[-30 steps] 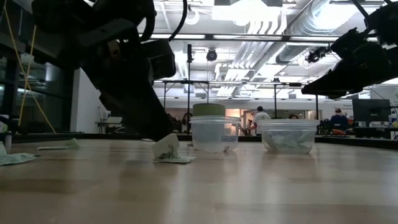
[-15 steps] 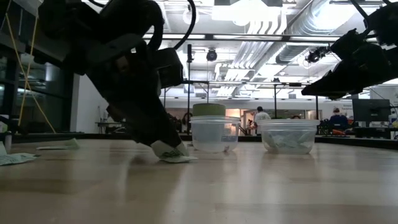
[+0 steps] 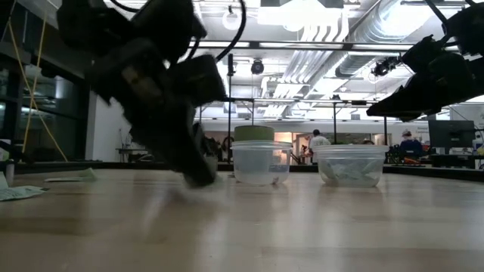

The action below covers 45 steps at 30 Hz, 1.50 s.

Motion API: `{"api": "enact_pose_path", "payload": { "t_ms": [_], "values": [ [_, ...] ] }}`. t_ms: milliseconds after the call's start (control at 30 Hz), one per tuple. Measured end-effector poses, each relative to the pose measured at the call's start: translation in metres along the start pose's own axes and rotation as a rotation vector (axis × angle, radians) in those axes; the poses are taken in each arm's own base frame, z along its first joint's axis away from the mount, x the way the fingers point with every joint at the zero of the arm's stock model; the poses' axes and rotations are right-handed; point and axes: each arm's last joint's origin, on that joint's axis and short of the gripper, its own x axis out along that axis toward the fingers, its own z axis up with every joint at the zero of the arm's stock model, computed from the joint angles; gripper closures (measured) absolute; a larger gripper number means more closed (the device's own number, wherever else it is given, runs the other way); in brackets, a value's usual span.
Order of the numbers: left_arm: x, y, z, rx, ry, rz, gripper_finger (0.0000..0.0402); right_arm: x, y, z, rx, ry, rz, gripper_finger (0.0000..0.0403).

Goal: Pick and place items into bin
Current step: Put the stevia packet into the left transparent bin

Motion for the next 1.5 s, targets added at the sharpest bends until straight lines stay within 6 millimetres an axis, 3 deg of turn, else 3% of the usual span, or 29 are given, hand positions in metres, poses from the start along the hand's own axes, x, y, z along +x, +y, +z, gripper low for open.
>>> {"api": "enact_pose_path", "payload": {
  "t_ms": [67, 200, 533, 700, 1267, 1367, 1500],
  "values": [
    [-0.001, 0.0, 0.01, 0.056, -0.023, -0.029, 0.0379, 0.0, 0.0, 0.0, 0.003, 0.0, 0.0, 0.0297],
    [-0.003, 0.003, 0.025, 0.187, -0.011, -0.016, 0.0361, 0.0, 0.0, 0.0, 0.026, -0.001, -0.001, 0.0297],
    [-0.022, 0.008, 0.089, 0.481, 0.124, 0.05, 0.0374, 0.0, 0.0, 0.002, 0.084, -0.025, -0.007, 0.0297],
    [-0.037, 0.013, 0.114, 0.599, 0.162, 0.202, 0.0377, 0.0, -0.001, 0.003, 0.089, -0.034, -0.024, 0.0297],
    [-0.058, 0.06, 0.126, 0.568, 0.205, 0.508, 0.0377, 0.0, -0.002, 0.003, 0.161, -0.047, -0.08, 0.0297],
    [-0.059, 0.064, 0.125, 0.533, 0.196, 0.439, 0.0353, 0.0, -0.002, 0.003, 0.161, -0.048, -0.084, 0.0297],
    [-0.058, 0.061, 0.123, 0.527, 0.203, 0.378, 0.0294, 0.0, -0.003, 0.003, 0.16, -0.053, -0.117, 0.0297]
  ]
}}
